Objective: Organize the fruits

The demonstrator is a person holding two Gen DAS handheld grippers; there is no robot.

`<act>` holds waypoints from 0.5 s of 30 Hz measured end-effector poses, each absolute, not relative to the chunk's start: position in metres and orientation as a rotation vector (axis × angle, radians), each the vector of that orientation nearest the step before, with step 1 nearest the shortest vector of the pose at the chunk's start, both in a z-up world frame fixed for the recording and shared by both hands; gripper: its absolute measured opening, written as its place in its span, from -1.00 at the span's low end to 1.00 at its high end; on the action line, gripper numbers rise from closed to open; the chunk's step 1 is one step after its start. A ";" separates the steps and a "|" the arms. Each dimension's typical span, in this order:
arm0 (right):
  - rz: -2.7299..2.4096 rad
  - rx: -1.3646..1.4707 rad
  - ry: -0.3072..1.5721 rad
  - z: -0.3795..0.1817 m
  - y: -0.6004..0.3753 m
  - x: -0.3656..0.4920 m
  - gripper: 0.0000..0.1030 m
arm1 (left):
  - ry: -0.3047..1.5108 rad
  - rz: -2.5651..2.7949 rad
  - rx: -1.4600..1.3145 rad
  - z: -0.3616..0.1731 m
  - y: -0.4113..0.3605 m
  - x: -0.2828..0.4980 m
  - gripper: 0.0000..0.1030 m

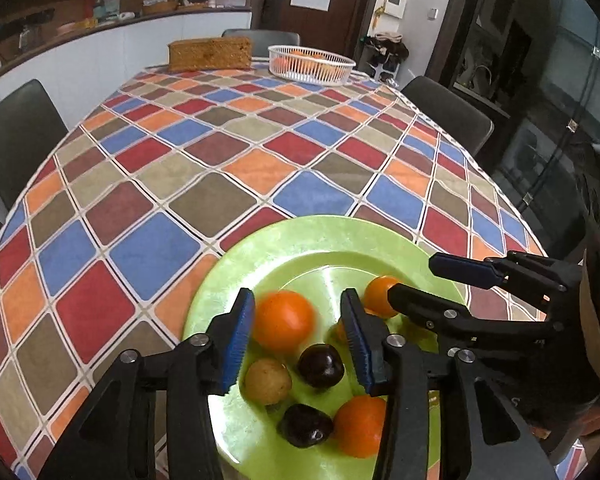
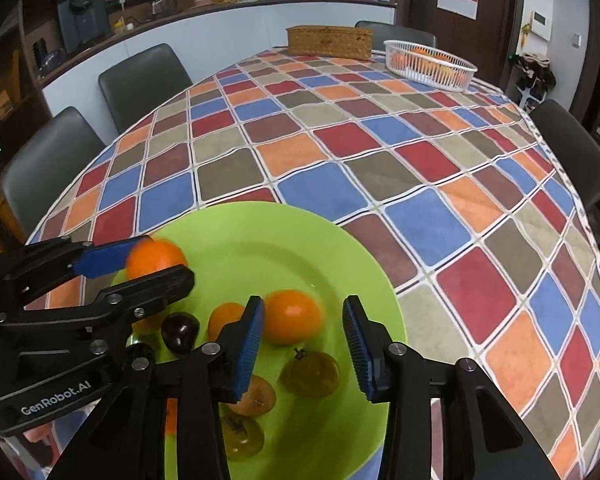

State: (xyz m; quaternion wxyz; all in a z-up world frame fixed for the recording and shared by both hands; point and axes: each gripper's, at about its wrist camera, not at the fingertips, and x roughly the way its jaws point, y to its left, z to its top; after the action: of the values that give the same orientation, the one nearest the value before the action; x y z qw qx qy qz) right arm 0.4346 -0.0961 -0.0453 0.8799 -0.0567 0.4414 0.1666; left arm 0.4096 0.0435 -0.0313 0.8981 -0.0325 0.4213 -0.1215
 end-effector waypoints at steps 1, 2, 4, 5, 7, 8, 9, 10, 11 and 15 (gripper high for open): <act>0.344 -0.117 0.917 -0.044 -0.097 0.434 -0.08 | 0.867 -0.241 -0.059 -0.029 0.044 0.408 -0.11; 0.338 -0.118 0.913 -0.042 -0.098 0.432 -0.08 | 0.860 -0.229 -0.048 -0.027 0.044 0.405 -0.10; 0.337 -0.114 0.901 -0.038 -0.101 0.427 -0.08 | 0.836 -0.199 -0.018 -0.020 0.044 0.396 -0.06; 0.335 -0.111 0.895 -0.036 -0.103 0.424 -0.08 | 0.827 -0.193 -0.014 -0.017 0.044 0.392 -0.04; 0.328 -0.102 0.879 -0.030 -0.107 0.416 -0.08 | 0.809 -0.184 -0.008 -0.010 0.044 0.381 -0.02; 0.324 -0.098 0.875 -0.027 -0.108 0.412 -0.06 | 0.798 -0.177 -0.003 -0.006 0.044 0.374 0.00; 0.324 -0.095 0.871 -0.025 -0.109 0.408 0.00 | 0.788 -0.168 0.005 -0.002 0.043 0.367 0.01; 0.323 -0.093 0.859 -0.021 -0.111 0.400 0.03 | 0.778 -0.162 0.011 0.001 0.043 0.362 0.04; 0.320 -0.095 0.846 -0.017 -0.112 0.395 0.06 | 0.764 -0.155 0.023 0.005 0.041 0.355 0.11; 0.306 -0.096 0.786 0.000 -0.119 0.362 0.19 | 0.710 -0.119 0.063 0.020 0.037 0.323 0.24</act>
State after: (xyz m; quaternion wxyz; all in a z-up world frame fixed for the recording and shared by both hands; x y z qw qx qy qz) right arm 0.3618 -0.1188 0.0001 0.9113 -0.0466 0.3814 0.1482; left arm 0.3233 0.0370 0.0203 0.9354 0.0310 0.3475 -0.0584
